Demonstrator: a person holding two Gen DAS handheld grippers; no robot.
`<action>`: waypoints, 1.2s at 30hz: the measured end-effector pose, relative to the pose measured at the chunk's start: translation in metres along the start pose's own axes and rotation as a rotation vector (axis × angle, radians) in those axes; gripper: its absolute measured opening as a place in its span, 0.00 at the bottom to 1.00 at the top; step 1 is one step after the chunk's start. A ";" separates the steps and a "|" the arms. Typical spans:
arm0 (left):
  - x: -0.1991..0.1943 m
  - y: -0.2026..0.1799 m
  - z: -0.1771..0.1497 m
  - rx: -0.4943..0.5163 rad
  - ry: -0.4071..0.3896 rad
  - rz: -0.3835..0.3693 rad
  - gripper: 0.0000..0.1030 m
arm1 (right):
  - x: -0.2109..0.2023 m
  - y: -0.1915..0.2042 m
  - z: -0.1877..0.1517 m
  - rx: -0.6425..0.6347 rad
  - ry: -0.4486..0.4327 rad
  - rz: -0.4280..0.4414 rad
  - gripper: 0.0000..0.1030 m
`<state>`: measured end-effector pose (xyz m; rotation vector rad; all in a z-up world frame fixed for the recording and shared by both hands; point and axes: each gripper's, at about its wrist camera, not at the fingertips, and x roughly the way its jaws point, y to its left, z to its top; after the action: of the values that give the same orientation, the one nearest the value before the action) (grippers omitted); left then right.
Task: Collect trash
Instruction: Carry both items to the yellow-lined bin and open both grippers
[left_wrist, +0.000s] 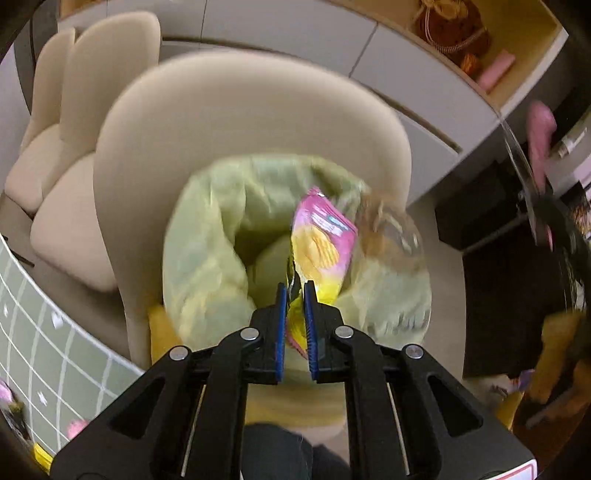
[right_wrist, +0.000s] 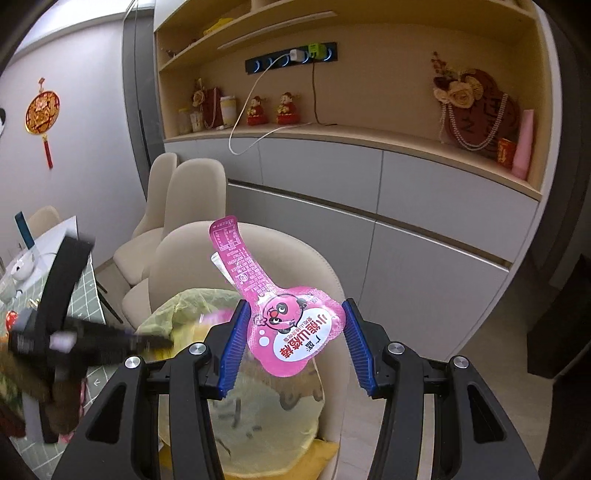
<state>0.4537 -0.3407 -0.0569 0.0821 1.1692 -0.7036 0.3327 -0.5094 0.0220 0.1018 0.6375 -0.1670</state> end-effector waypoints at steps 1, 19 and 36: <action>-0.001 0.000 -0.005 -0.002 0.002 -0.015 0.09 | 0.009 0.003 0.001 -0.002 0.013 0.012 0.46; -0.085 0.042 -0.027 -0.084 -0.240 0.055 0.33 | 0.130 0.083 -0.048 -0.118 0.382 0.213 0.46; -0.138 0.085 -0.117 -0.225 -0.356 0.265 0.43 | 0.087 0.070 -0.060 -0.034 0.287 0.153 0.53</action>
<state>0.3760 -0.1622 -0.0113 -0.0752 0.8673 -0.3314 0.3798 -0.4423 -0.0753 0.1430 0.9154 0.0070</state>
